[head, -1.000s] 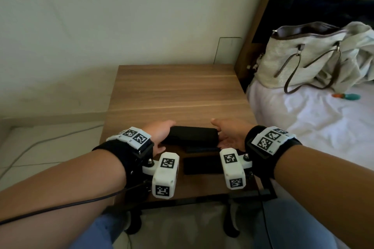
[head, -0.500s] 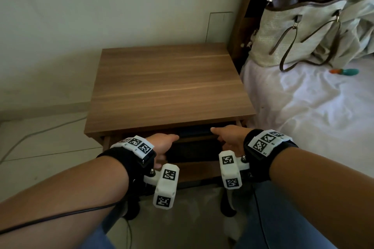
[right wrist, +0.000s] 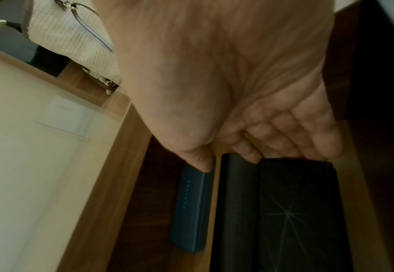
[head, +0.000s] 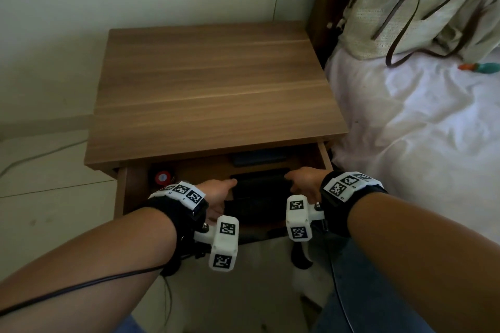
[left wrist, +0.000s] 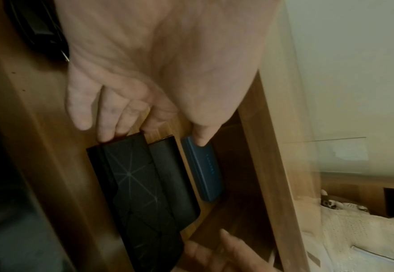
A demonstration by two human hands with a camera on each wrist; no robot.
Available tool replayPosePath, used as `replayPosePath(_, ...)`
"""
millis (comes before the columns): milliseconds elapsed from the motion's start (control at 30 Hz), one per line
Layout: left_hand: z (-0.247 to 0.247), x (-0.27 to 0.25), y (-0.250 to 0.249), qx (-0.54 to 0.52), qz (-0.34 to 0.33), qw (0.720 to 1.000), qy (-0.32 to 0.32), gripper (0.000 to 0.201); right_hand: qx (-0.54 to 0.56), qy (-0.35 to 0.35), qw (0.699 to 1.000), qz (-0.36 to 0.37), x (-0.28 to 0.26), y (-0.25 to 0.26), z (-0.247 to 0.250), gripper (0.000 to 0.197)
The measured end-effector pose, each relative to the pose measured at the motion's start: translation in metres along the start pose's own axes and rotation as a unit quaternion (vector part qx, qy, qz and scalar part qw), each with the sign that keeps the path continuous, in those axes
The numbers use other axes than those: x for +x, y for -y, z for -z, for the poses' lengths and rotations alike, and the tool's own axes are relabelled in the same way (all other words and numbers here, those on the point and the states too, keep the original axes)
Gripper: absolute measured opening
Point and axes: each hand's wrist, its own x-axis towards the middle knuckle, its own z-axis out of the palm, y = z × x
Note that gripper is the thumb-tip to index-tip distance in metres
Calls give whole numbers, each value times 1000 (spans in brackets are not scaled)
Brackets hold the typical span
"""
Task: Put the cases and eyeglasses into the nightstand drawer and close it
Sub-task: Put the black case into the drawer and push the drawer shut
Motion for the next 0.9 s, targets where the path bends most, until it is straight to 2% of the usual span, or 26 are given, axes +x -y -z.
replayPosePath(100,-3,13,0,-6,14,1000,11,45,-43,31,998,-26,5,1,-1,29)
replayPosePath(267,-7,32,-1,-16,26,999,28,48,-17,-9,1000,-21,25,-5,-6,32)
replayPosePath(433,-16,46,4,-21,22,1000,7,62,-10,-17,1000,-23,35,-6,-6,33)
replayPosePath(567,-19,51,6,-28,26,999,15,67,-14,-14,999,-33,44,-7,-8,34)
replayPosePath(900,-22,46,6,-14,9,1000,-3,57,-2,-20,999,-31,51,-10,-9,32)
